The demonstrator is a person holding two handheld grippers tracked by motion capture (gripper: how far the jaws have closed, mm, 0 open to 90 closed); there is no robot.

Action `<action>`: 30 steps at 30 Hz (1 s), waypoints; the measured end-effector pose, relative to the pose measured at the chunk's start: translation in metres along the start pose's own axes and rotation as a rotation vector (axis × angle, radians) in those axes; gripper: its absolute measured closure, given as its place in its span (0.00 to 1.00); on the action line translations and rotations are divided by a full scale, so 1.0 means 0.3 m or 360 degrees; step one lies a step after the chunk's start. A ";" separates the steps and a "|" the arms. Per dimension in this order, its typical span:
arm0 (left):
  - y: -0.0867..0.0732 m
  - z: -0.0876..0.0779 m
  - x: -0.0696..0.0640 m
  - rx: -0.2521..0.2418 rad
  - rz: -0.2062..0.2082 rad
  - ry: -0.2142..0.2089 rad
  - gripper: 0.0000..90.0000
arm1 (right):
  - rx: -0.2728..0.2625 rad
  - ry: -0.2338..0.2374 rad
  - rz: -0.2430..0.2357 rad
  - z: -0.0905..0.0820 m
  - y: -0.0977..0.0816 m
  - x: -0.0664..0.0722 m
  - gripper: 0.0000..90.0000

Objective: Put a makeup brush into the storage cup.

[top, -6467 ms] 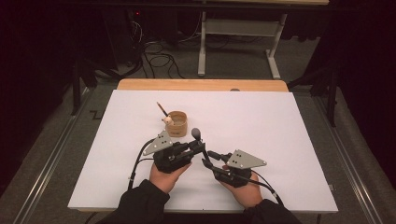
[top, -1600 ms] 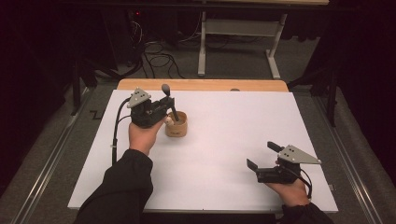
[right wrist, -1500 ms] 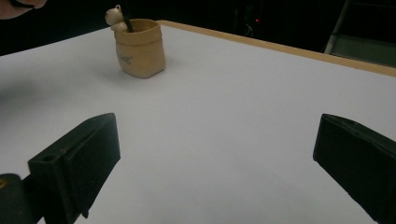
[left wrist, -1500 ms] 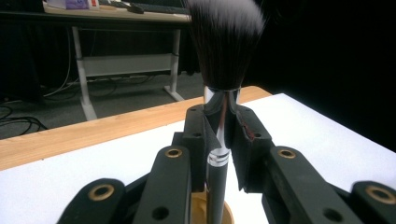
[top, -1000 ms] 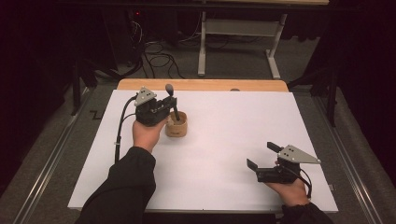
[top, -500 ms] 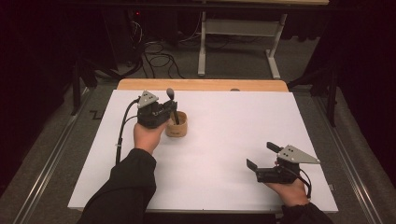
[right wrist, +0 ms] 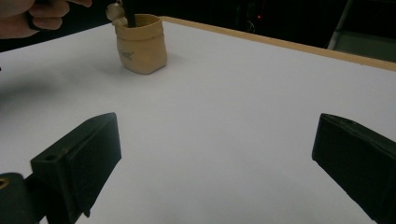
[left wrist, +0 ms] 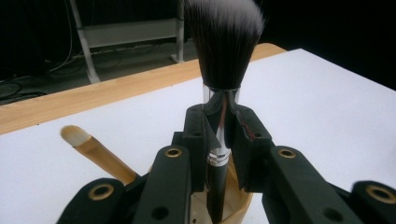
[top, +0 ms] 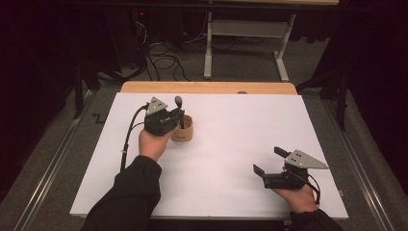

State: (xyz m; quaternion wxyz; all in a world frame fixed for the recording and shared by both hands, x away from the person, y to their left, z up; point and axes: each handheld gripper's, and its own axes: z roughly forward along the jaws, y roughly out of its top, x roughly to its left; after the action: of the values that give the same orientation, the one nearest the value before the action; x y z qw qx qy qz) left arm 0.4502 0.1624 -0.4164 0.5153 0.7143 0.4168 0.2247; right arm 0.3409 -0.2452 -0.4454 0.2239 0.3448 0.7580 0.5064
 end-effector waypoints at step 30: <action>0.016 -0.013 -0.008 -0.0059 -0.0039 -0.0015 0.31 | 0.0008 0.0000 -0.0008 0.004 -0.001 0.006 0.02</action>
State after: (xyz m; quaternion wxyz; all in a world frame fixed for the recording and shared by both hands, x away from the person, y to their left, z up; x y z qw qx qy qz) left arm 0.4477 0.1620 -0.4104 0.5331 0.7006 0.4187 0.2228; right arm 0.3404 -0.2431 -0.4460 0.2243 0.3433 0.7603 0.5038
